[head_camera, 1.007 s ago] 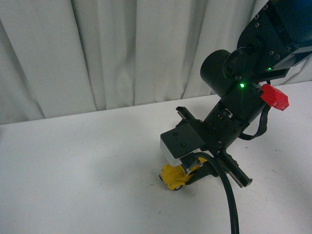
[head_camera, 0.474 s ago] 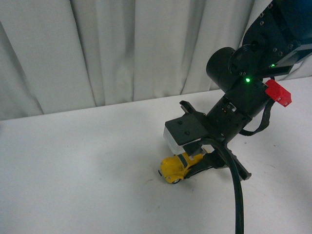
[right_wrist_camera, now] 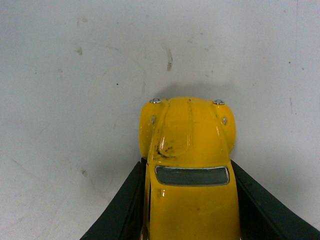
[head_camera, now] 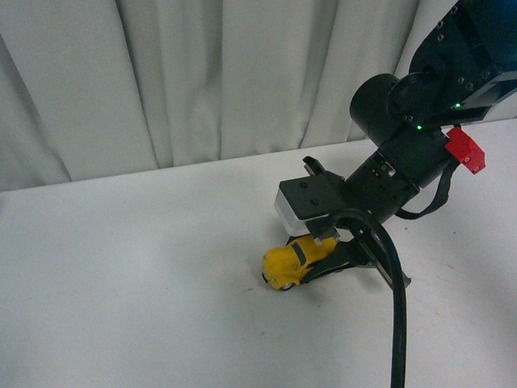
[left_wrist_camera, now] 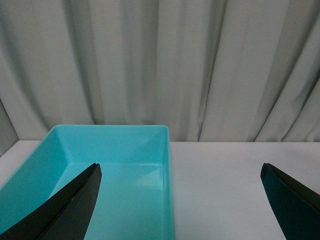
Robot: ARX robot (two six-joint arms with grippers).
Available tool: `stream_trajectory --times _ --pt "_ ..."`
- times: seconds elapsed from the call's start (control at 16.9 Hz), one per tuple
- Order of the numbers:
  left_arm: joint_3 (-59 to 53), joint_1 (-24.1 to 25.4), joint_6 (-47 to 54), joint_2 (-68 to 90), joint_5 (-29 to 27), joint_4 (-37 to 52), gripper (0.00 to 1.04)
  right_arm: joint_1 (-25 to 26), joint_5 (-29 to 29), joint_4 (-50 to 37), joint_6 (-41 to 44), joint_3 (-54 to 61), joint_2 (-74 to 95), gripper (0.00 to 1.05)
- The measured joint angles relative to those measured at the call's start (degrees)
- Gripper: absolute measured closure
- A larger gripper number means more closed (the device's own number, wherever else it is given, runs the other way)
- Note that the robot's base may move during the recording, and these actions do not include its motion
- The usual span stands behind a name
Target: Wind up and store yellow beetle toy
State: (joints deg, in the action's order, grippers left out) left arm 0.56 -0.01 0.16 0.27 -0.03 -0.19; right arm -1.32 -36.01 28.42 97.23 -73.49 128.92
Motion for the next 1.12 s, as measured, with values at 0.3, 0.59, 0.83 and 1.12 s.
stream_trajectory --times 0.3,0.59,0.83,1.12 --pt "0.0 0.0 0.0 0.0 0.02 0.0 0.07 1.84 -1.09 -0.61 0.33 0.92 0.09 0.63" --pt "0.02 0.0 -0.02 0.0 0.0 0.0 0.07 5.11 -1.75 -0.59 0.59 1.7 -0.02 0.63" --pt "0.0 0.0 -0.02 0.0 0.0 -0.02 0.07 9.53 -2.43 1.51 1.05 2.38 -0.09 0.63" --pt "0.0 0.0 -0.02 0.0 0.0 0.0 0.07 15.34 -2.23 2.78 1.73 4.33 -1.11 0.63"
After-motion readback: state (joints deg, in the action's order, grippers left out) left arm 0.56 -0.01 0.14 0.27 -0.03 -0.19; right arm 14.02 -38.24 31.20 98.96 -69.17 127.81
